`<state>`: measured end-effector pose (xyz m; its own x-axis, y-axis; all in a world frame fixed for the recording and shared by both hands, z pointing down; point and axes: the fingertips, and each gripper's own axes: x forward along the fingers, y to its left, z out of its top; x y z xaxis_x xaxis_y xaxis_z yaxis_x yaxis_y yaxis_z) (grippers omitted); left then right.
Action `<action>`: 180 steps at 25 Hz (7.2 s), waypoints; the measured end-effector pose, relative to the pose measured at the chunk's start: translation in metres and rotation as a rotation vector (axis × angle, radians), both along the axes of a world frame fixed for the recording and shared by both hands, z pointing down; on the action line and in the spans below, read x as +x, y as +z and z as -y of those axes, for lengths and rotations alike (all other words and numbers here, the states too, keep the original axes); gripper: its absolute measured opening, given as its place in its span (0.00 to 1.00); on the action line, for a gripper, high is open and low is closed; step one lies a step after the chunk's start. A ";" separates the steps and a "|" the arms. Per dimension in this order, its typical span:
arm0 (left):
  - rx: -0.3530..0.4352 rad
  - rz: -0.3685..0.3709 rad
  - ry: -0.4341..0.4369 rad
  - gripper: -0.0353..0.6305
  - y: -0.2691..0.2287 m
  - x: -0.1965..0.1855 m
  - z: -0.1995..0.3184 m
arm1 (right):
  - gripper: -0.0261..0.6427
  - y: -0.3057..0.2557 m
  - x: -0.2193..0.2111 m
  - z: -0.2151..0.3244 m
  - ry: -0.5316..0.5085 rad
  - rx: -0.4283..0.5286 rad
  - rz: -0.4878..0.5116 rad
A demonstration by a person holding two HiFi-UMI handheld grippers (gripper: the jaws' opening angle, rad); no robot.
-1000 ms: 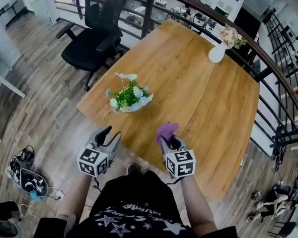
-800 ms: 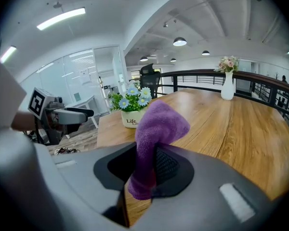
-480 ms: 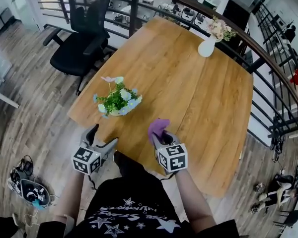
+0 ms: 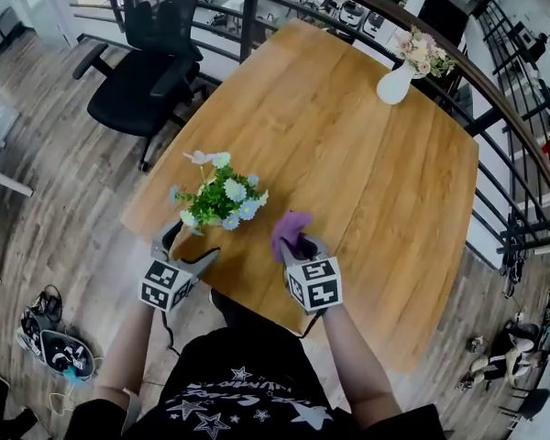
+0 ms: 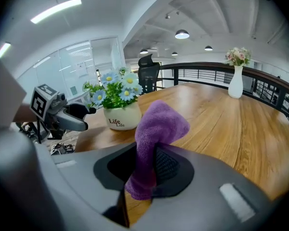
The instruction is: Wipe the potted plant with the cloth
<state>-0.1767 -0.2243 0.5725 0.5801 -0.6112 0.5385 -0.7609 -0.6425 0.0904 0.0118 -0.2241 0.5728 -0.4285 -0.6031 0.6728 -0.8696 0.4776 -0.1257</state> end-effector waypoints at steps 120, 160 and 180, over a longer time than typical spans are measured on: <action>0.097 0.334 1.144 0.97 0.045 0.070 0.076 | 0.17 0.017 -0.051 0.035 -0.199 0.021 0.084; -0.032 0.252 0.187 0.97 0.050 0.100 0.063 | 0.17 0.027 -0.046 0.001 -0.225 -0.015 -0.066; -0.037 0.282 0.263 0.69 0.031 0.083 0.027 | 0.17 0.024 -0.022 0.014 -0.109 0.004 -0.080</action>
<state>-0.0941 -0.2513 0.6032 0.5408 -0.4381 0.7180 -0.5686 -0.8195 -0.0718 -0.0106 -0.2383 0.5965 -0.4367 -0.5590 0.7048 -0.8199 0.5697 -0.0562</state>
